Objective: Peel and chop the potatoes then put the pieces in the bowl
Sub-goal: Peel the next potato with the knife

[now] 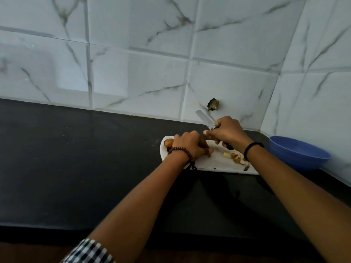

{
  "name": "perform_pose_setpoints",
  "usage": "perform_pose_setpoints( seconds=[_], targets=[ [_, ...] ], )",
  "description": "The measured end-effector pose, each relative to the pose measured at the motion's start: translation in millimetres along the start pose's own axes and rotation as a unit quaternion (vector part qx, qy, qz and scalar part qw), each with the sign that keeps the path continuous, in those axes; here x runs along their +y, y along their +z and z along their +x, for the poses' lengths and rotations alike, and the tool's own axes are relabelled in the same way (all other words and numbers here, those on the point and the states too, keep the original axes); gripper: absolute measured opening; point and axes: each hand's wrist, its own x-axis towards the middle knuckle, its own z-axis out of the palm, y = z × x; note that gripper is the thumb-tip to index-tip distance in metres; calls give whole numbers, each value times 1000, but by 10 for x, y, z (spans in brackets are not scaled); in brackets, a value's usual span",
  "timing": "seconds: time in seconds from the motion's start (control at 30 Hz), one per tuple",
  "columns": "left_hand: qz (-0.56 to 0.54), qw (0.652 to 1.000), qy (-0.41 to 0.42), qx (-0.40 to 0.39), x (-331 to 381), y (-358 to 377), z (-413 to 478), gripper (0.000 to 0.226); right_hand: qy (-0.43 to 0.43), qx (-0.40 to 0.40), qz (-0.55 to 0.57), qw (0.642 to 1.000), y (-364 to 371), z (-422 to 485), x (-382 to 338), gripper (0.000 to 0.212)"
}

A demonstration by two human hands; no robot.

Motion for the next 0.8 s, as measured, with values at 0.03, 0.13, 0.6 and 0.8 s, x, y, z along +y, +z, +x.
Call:
perform_pose_setpoints(
  seconds=[0.03, 0.13, 0.6, 0.8],
  targets=[
    [-44, 999, -3, 0, 8, 10, 1, 20, 2, 5, 1, 1000, -58, -64, 27, 25],
    [-123, 992, -10, -26, 39, 52, 1, 12, 12, 10, 17, 1000, -203, -301, 118, 24],
    [-24, 998, -35, -42, 59, 12, -37, 25, -7, -50, -116, 992, -210, -983, 377, 26],
    [19, 1000, -3, -23, 81, -4, -68, 21, -16, -56, -166, 984, -150, -1063, 304, 39]
  ],
)
